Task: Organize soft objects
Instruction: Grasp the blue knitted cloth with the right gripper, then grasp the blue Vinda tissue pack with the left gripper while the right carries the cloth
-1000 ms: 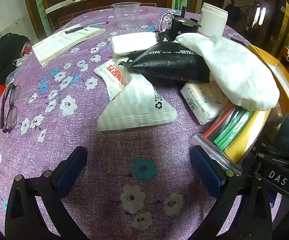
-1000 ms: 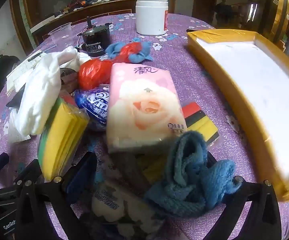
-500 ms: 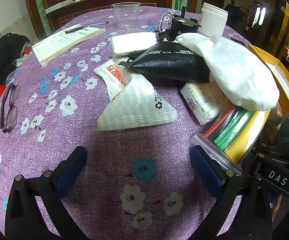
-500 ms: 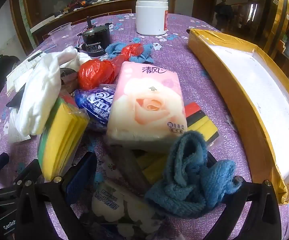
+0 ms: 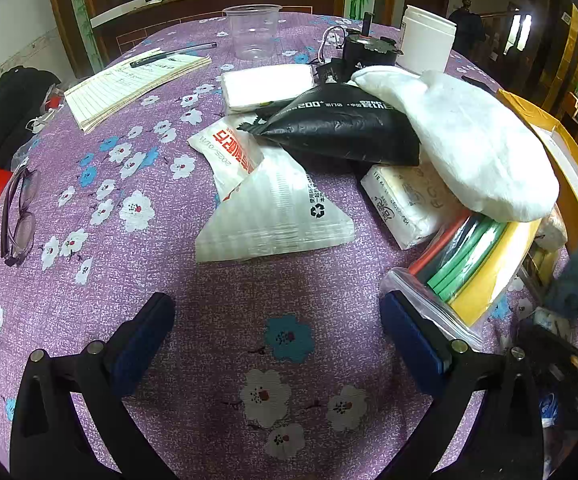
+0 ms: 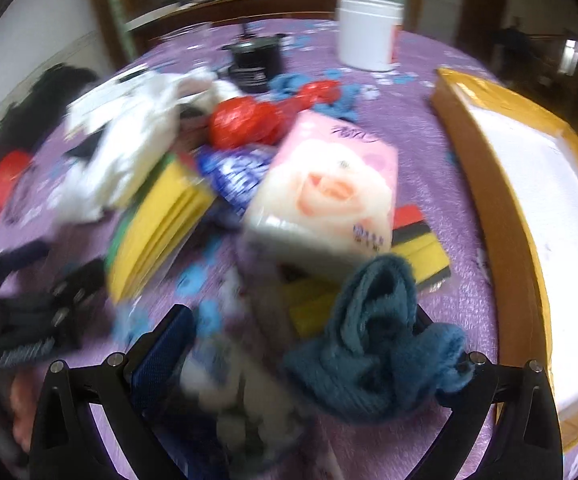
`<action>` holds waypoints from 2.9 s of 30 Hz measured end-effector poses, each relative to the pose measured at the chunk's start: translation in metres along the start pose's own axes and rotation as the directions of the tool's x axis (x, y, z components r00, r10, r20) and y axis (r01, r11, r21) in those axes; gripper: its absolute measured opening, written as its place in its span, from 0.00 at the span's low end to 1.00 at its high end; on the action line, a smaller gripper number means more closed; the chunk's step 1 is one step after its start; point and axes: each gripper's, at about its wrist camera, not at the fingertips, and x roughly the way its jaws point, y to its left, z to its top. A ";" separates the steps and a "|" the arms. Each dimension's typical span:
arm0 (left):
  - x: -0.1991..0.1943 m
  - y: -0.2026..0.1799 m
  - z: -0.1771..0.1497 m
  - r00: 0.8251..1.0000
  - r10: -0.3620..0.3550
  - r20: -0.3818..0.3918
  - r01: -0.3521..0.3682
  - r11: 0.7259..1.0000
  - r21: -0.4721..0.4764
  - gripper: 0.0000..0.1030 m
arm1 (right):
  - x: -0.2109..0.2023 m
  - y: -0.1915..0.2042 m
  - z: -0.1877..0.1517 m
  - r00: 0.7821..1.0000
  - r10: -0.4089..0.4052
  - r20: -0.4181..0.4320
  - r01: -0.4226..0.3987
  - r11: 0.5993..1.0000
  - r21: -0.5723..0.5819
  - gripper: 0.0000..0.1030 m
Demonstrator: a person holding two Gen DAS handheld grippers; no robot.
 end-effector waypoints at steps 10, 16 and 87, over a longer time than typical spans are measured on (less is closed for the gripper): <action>0.000 0.000 0.000 1.000 0.000 0.000 0.000 1.000 0.000 1.00 | -0.111 -0.034 -0.019 0.971 0.019 0.240 0.027 0.981 -0.191 0.96; 0.000 0.000 0.000 1.000 0.000 0.000 0.000 1.000 0.000 1.00 | -0.071 -0.137 0.013 0.956 -0.268 0.121 0.261 0.963 0.074 0.54; -0.058 -0.098 -0.050 0.950 -0.311 0.014 0.285 0.885 0.368 0.50 | -0.039 -0.041 -0.017 0.987 0.088 0.134 -0.110 0.980 0.164 0.55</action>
